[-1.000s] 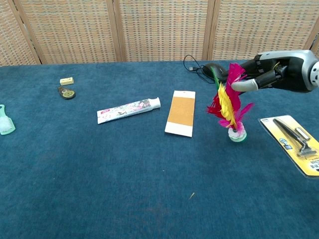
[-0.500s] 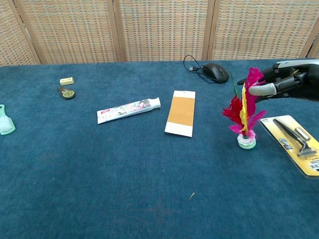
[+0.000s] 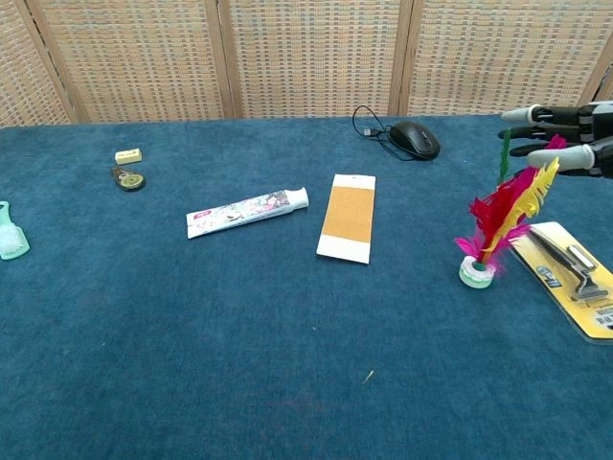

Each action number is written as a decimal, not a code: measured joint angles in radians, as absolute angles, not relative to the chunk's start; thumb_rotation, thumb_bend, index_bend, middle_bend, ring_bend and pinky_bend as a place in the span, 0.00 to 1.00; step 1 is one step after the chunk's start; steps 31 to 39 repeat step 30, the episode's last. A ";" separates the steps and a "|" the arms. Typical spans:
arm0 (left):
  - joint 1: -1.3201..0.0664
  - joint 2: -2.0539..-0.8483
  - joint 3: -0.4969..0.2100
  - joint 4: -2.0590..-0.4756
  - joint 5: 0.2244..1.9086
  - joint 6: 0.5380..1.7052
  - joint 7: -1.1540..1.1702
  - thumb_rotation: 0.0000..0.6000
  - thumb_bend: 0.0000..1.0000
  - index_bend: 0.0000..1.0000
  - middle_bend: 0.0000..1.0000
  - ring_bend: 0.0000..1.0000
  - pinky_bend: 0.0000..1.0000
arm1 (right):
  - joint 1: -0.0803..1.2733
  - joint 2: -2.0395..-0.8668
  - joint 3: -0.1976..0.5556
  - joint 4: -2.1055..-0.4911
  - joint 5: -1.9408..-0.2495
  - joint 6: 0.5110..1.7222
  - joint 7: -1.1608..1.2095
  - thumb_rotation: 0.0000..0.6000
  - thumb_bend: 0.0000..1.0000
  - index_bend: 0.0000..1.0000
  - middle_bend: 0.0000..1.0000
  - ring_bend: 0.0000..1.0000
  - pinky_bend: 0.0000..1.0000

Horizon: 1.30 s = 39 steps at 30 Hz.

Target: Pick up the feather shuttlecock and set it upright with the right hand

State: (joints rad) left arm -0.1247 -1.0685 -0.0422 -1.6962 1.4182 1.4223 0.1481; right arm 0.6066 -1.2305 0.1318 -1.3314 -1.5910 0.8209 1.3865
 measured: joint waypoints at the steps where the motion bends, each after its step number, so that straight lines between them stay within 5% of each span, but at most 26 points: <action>1: -0.124 -1.068 -0.041 -1.697 1.421 1.424 0.146 1.00 0.00 0.00 0.00 0.00 0.00 | 0.602 -1.227 0.127 -1.327 -1.595 0.835 1.394 1.00 0.22 0.00 0.00 0.00 0.04; 6: -0.118 -1.063 -0.038 -1.700 1.433 1.436 0.135 1.00 0.00 0.00 0.00 0.00 0.00 | 0.570 -1.196 0.111 -1.323 -1.610 0.926 1.402 1.00 0.00 0.00 0.00 0.00 0.01; 13: -0.104 -1.059 -0.035 -1.696 1.455 1.467 0.122 1.00 0.00 0.00 0.00 0.00 0.00 | 0.507 -1.127 0.099 -1.345 -1.635 1.065 1.205 1.00 0.00 0.00 0.00 0.00 0.00; 30: -0.078 -1.080 -0.021 -1.644 1.503 1.517 0.102 1.00 0.00 0.00 0.00 0.00 0.00 | 0.199 -1.142 0.089 -1.515 -1.609 1.545 0.031 1.00 0.00 0.00 0.00 0.00 0.00; 39: -0.078 -1.080 -0.021 -1.644 1.503 1.517 0.102 1.00 0.00 0.00 0.00 0.00 0.00 | 0.199 -1.142 0.089 -1.515 -1.609 1.545 0.031 1.00 0.00 0.00 0.00 0.00 0.00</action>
